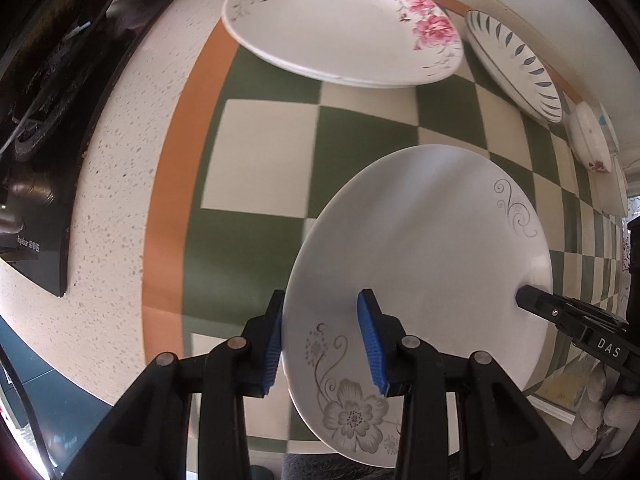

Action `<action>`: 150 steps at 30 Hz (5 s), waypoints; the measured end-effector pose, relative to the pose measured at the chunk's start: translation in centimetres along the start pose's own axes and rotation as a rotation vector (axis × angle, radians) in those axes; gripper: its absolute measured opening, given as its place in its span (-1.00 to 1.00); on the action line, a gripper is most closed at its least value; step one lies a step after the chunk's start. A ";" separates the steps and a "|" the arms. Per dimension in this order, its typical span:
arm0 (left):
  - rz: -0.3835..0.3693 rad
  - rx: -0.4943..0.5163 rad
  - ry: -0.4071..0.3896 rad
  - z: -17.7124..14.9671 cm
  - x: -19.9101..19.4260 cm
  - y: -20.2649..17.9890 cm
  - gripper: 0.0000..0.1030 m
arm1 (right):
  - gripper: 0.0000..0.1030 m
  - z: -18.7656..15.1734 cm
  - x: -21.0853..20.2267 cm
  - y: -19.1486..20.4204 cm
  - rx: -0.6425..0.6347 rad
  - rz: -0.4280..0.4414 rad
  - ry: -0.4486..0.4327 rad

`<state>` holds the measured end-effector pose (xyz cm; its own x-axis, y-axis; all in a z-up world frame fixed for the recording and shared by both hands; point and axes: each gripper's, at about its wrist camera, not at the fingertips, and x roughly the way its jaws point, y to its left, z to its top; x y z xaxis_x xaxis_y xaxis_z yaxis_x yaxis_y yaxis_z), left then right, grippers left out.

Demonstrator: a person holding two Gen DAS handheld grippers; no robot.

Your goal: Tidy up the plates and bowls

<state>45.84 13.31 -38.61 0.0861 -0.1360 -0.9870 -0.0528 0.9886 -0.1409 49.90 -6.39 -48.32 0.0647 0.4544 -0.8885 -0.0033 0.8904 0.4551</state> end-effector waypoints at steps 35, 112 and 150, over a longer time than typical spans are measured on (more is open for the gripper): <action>-0.101 0.135 0.012 4.0 2.5 -12.2 -0.36 | -0.69 -0.4 -10.5 -13.9 0.167 -0.057 -0.116; -0.208 -0.328 -0.099 16.8 -2.0 10.7 -0.56 | -0.61 28.7 0.1 8.7 -0.188 -0.026 0.053; -0.136 0.168 0.144 6.3 0.7 -10.7 -0.56 | -0.62 2.3 -13.4 -13.7 0.196 -0.022 -0.043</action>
<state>52.69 3.00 -37.28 -0.0619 -0.2643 -0.9624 0.1169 0.9557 -0.2700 51.39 -24.72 -42.48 0.1051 0.4298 -0.8968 0.1925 0.8759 0.4424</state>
